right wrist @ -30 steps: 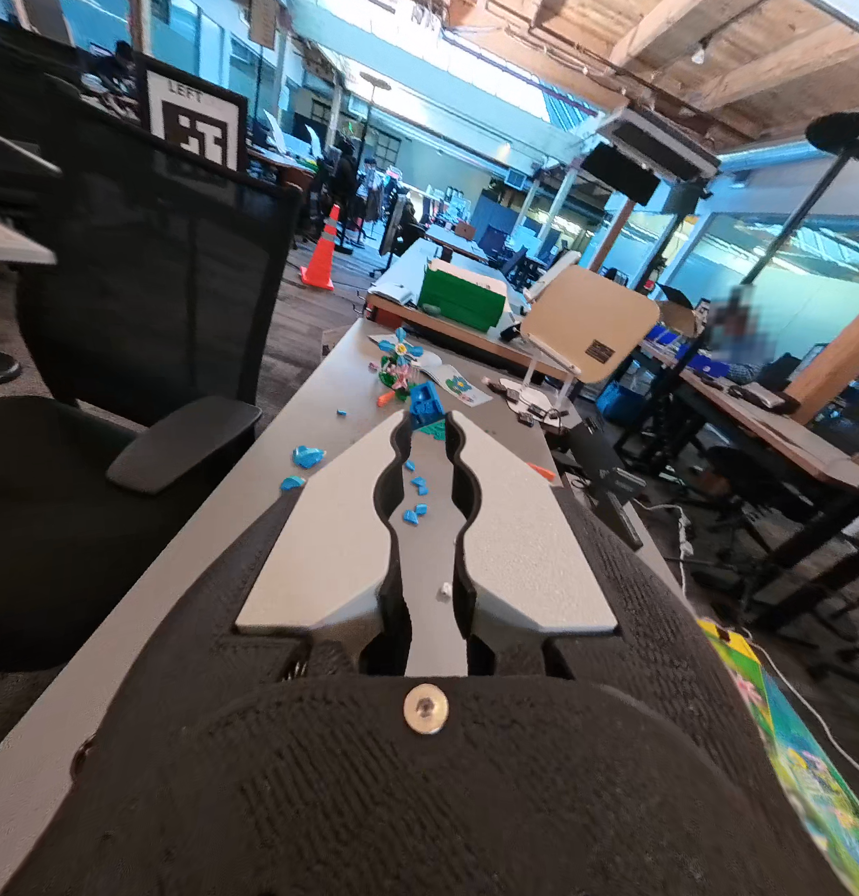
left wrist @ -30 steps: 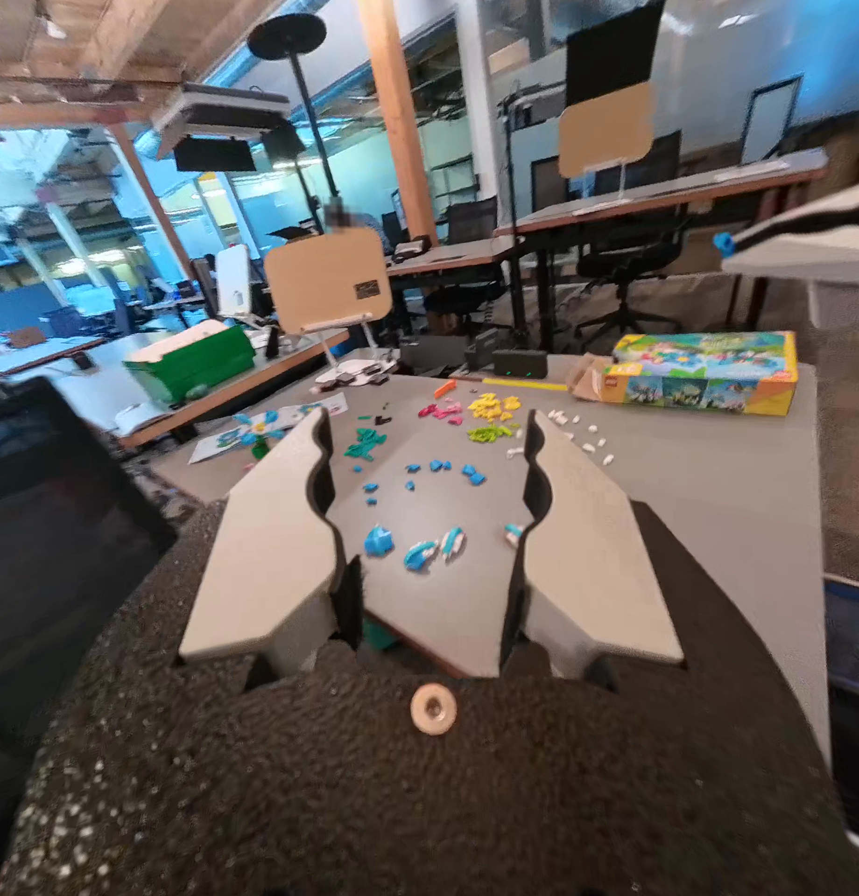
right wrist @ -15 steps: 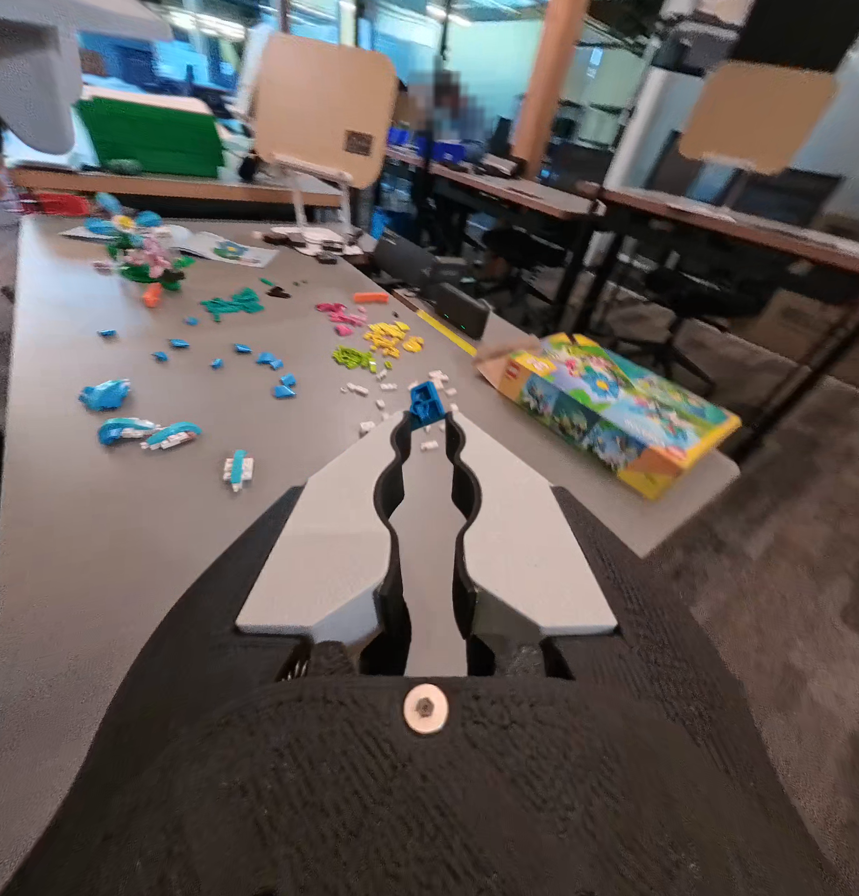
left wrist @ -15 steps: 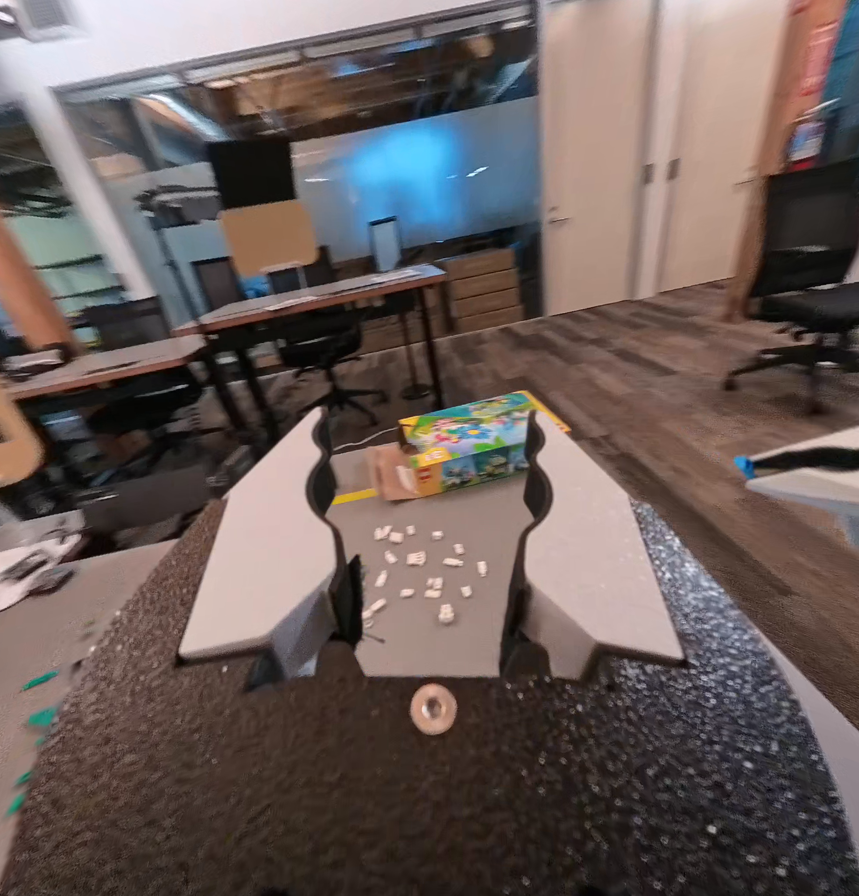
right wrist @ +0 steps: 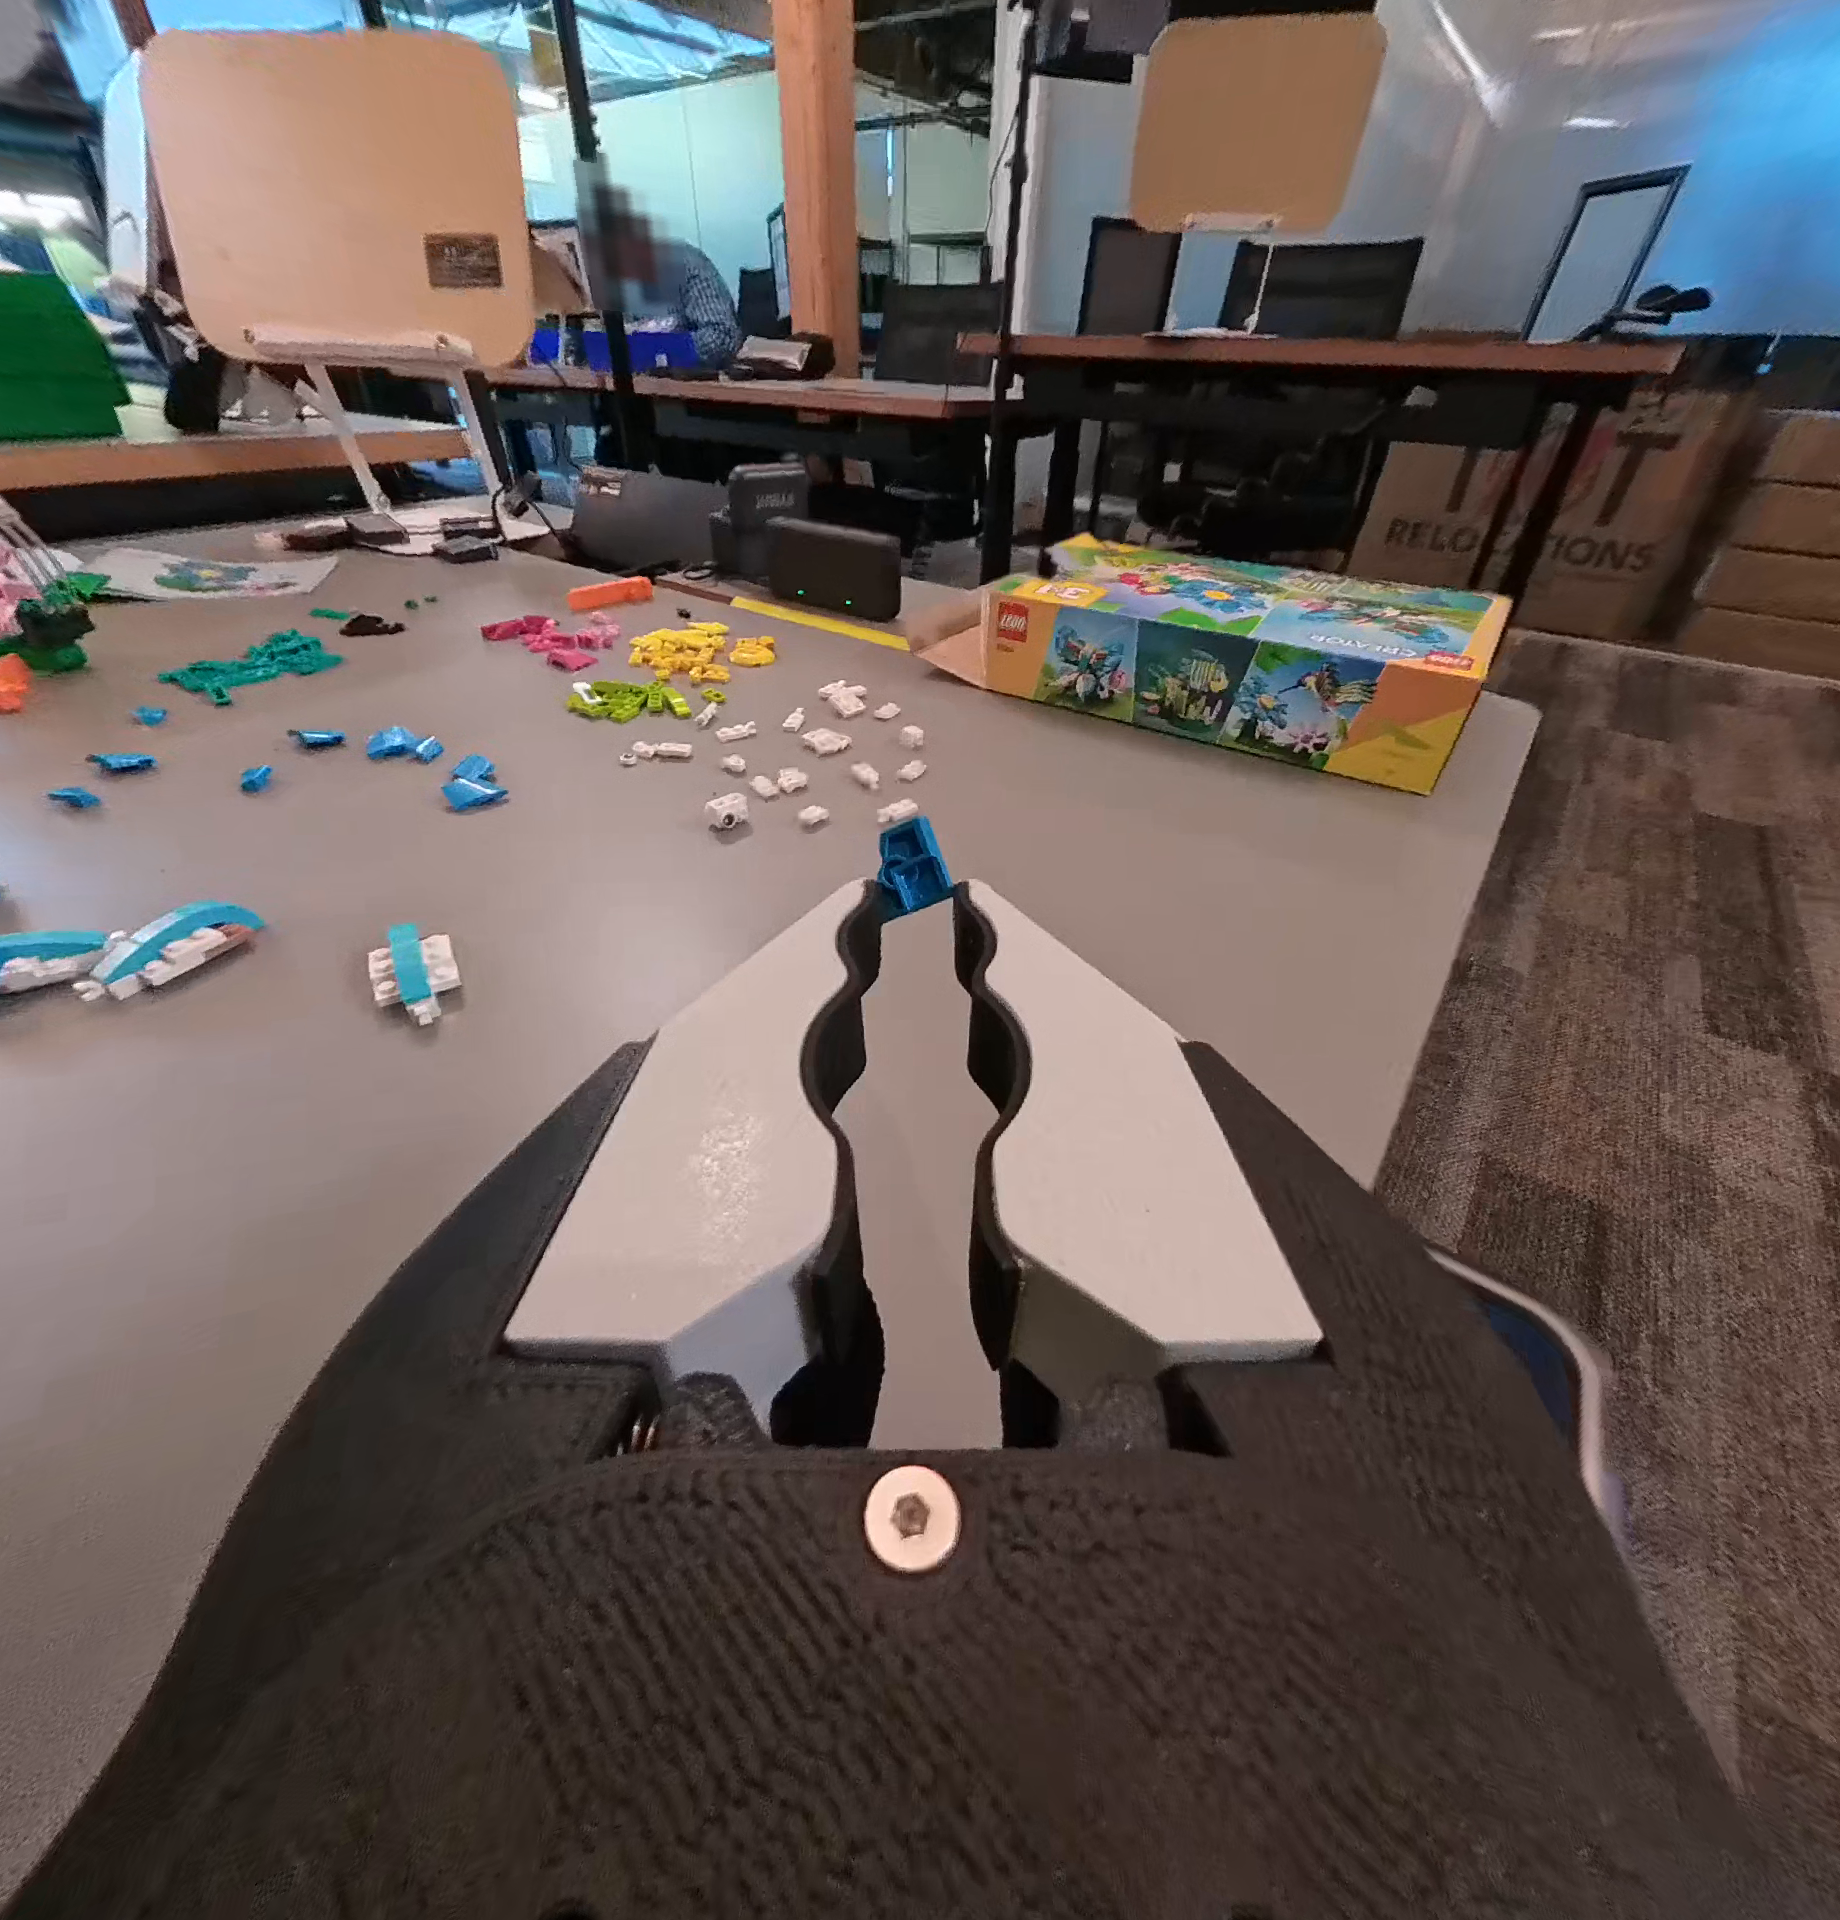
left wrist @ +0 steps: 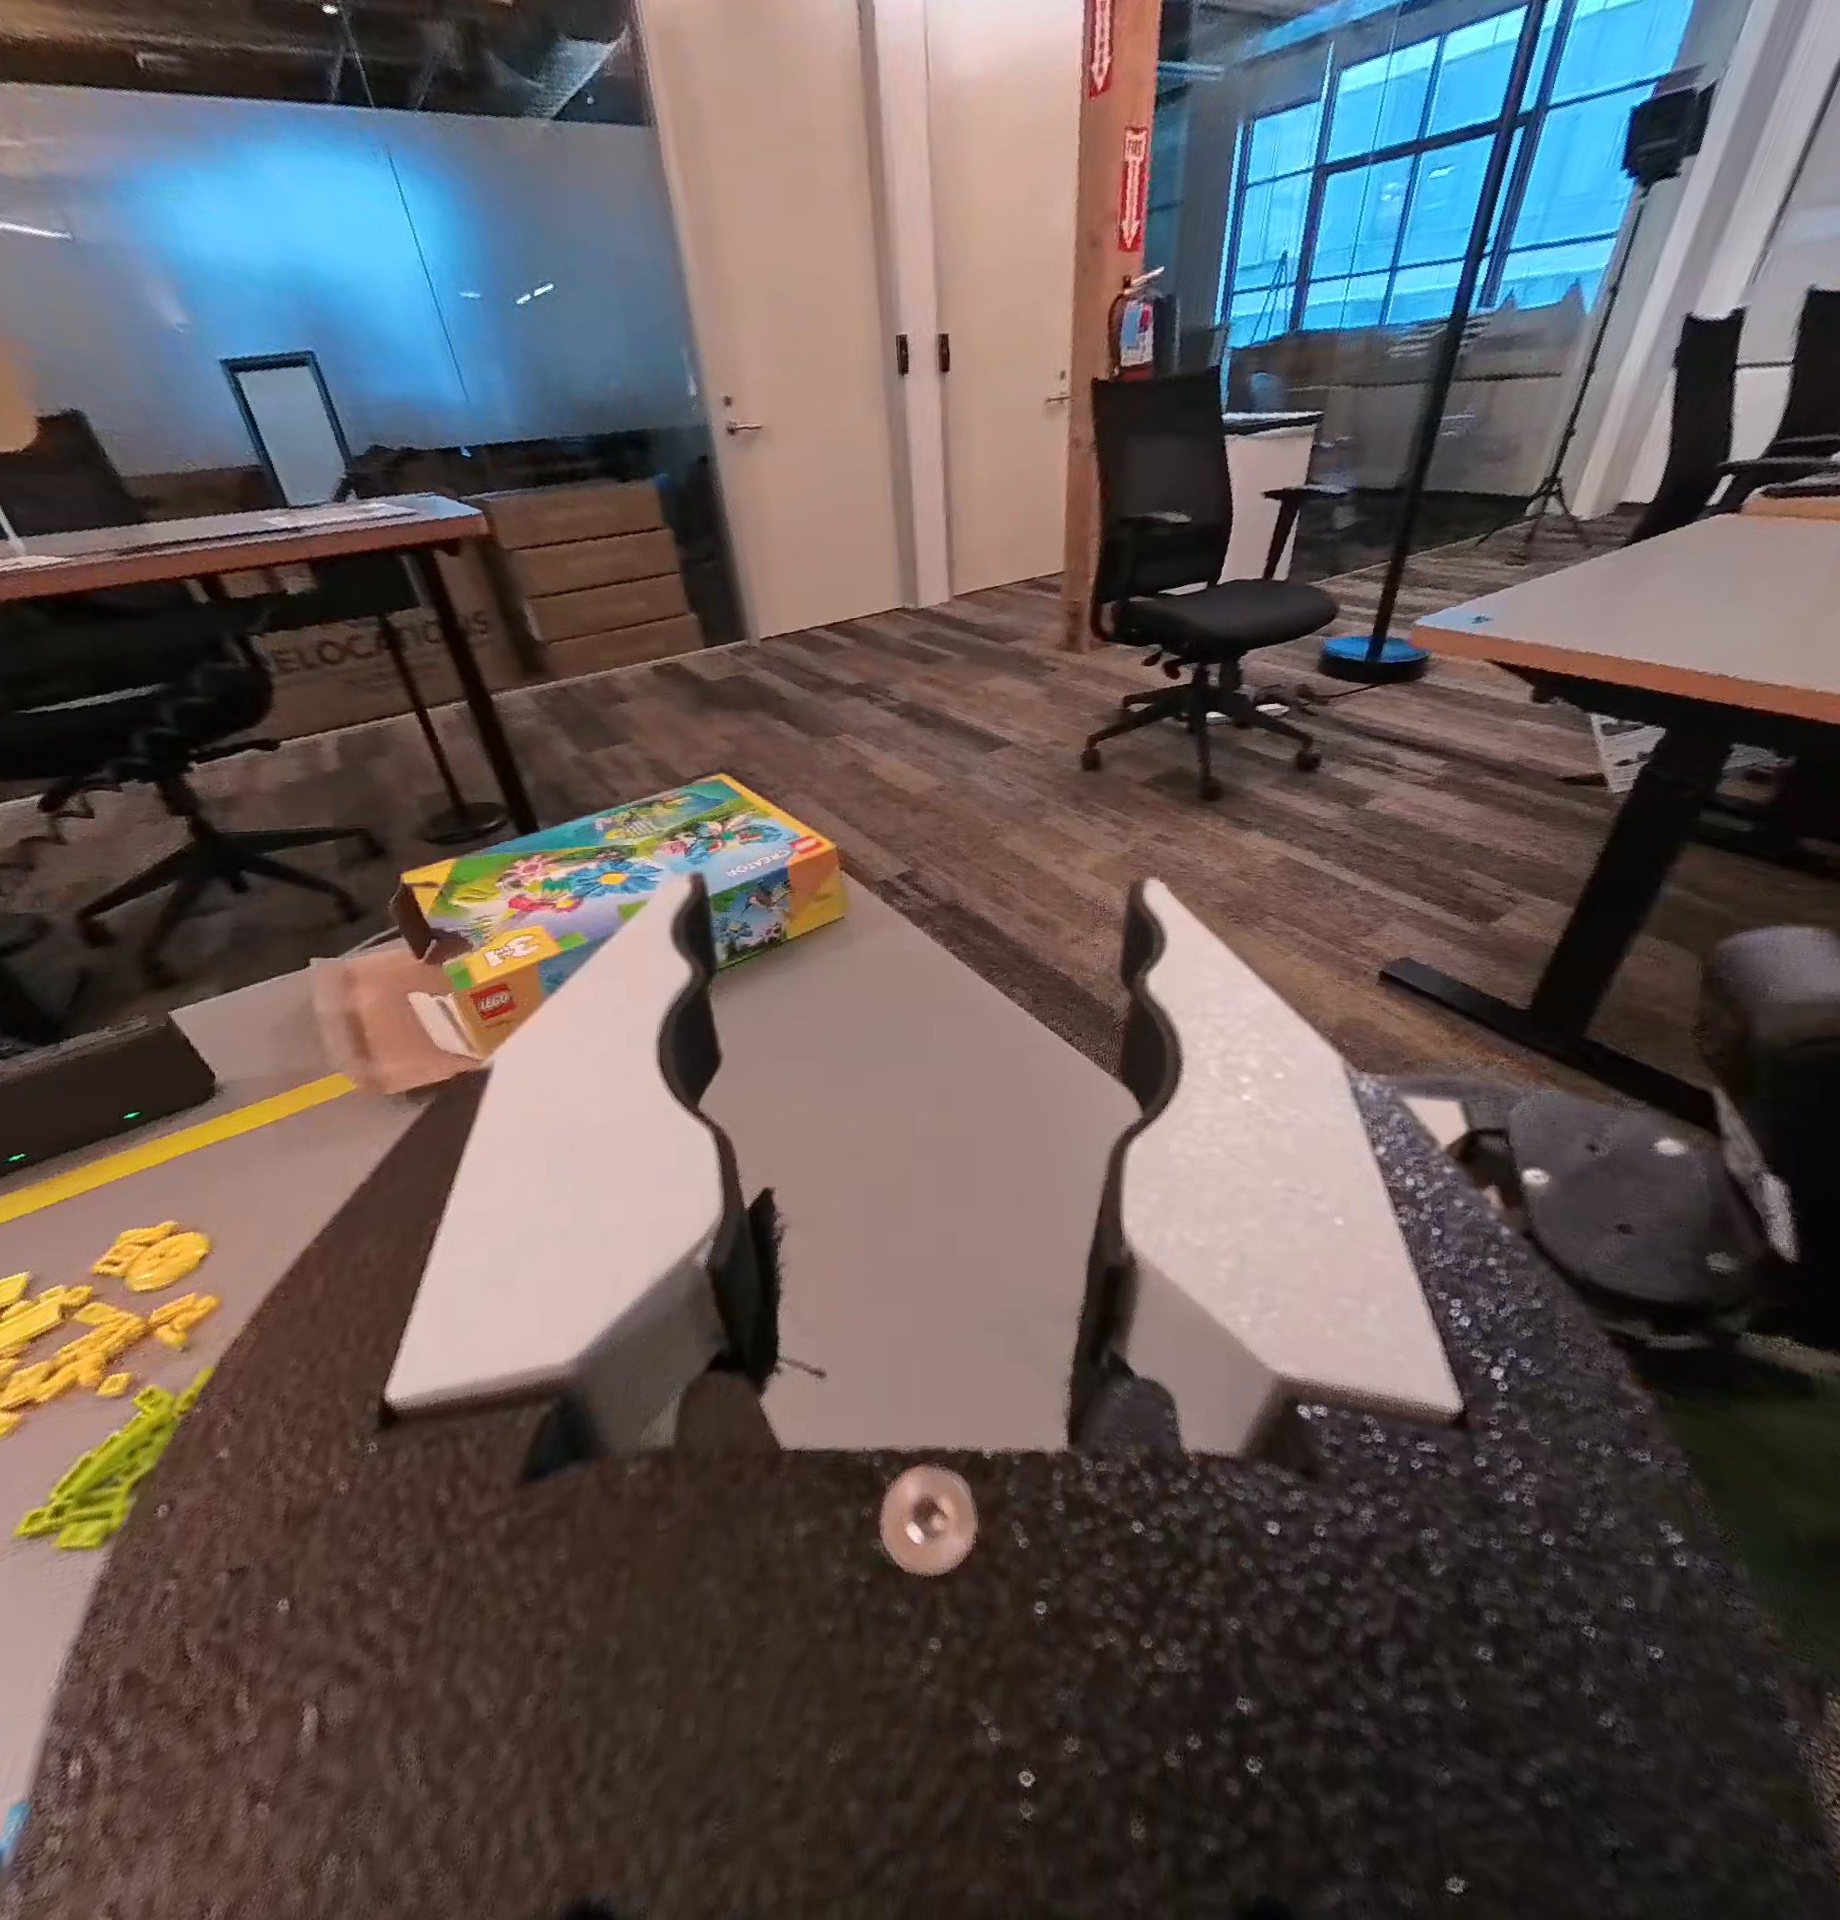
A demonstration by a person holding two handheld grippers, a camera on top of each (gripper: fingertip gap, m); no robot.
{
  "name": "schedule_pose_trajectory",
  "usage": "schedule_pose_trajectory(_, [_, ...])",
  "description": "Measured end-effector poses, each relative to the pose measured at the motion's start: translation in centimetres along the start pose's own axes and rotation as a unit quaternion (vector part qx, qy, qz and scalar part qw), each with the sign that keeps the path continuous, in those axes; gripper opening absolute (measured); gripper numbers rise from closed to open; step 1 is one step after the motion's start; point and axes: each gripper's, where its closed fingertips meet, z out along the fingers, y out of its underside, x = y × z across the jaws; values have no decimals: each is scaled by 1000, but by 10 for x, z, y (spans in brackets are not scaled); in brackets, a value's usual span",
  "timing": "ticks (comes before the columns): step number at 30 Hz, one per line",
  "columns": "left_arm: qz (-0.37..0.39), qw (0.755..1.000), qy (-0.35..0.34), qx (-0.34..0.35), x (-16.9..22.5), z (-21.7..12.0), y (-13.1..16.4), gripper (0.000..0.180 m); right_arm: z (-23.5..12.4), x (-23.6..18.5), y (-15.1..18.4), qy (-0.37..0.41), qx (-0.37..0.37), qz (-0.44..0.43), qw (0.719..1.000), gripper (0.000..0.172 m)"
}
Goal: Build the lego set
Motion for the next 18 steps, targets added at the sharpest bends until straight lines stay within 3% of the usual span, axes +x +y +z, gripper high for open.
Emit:
schedule_pose_trajectory(8, [77, 995, 62, -1, 22, -6, 22, 78, -12, -10, -12, 35, 76, -30, 996, 13])
schedule_pose_trajectory(14, [80, 991, 92, 58, 19, -5, 21, 89, -16, -6, -16, 72, 88, -72, 991, 13])
schedule_pose_trajectory(18, [81, 982, 121, 122, 7, -36, 21, 87, -19, -17, -21, 73, 96, -120, 986, 13])
